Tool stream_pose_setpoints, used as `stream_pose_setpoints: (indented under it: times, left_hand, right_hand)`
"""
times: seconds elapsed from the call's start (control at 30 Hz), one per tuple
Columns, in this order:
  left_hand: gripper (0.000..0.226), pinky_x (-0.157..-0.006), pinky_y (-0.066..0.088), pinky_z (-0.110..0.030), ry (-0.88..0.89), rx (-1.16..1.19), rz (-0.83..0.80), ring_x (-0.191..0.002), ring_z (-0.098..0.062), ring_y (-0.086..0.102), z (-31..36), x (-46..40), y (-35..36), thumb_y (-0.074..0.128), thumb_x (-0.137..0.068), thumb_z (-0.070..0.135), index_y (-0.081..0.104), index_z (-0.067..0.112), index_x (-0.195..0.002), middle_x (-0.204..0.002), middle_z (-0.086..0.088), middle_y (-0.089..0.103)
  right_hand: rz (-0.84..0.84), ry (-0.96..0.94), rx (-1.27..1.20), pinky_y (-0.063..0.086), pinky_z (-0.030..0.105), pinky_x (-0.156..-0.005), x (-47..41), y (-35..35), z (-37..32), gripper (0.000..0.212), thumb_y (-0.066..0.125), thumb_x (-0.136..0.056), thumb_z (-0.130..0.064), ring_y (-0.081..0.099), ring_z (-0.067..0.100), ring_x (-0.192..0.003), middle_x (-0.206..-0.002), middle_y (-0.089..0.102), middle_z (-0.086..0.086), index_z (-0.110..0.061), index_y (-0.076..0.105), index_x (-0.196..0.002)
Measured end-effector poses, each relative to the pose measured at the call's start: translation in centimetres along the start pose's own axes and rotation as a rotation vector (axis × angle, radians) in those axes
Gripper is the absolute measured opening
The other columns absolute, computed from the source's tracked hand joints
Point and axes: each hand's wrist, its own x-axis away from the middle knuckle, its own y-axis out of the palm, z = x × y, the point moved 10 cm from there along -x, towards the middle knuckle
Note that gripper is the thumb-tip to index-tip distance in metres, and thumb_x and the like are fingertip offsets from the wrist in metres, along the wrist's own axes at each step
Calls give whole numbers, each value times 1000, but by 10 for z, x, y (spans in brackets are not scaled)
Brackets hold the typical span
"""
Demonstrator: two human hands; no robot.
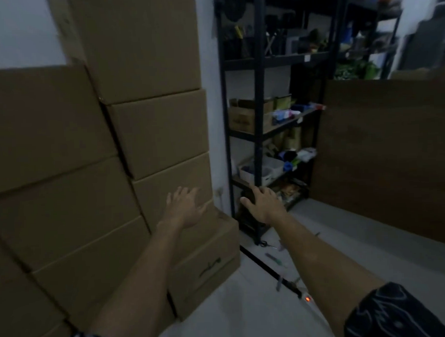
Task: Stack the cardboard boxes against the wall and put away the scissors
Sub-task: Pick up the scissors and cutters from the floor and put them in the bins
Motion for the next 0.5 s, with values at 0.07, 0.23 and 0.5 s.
stream_pose_setpoints:
  times: [0.07, 0.23, 0.5]
  left_hand:
    - [62, -118, 14, -47, 23, 37, -48, -144, -27, 24, 40, -18, 37, 44, -94, 49, 28, 27, -149, -153, -7, 33]
    - [60, -115, 24, -44, 58, 132, -162, -139, -28, 32, 140, -60, 130, 46, -94, 47, 30, 26, -148, -150, -8, 38]
    - [61, -113, 27, -42, 42, 193, -305, -138, -28, 32, 244, -140, 243, 46, -95, 47, 29, 24, -149, -150, -9, 37]
  right_hand:
    - [-30, 44, -3, 17, 51, -120, -10, 3, 53, 73, 28, -99, -64, 11, 32, -151, -164, 15, 10, -25, 10, -159]
    - [-127, 120, -28, 23, 51, -118, -43, 13, 183, 76, 29, -97, -66, 17, 33, -149, -163, 17, 13, -24, 13, -158]
    - [-190, 179, -13, 23, 49, -116, -104, 20, 329, 71, 31, -100, -61, 19, 29, -147, -161, 21, 8, -25, 12, -158]
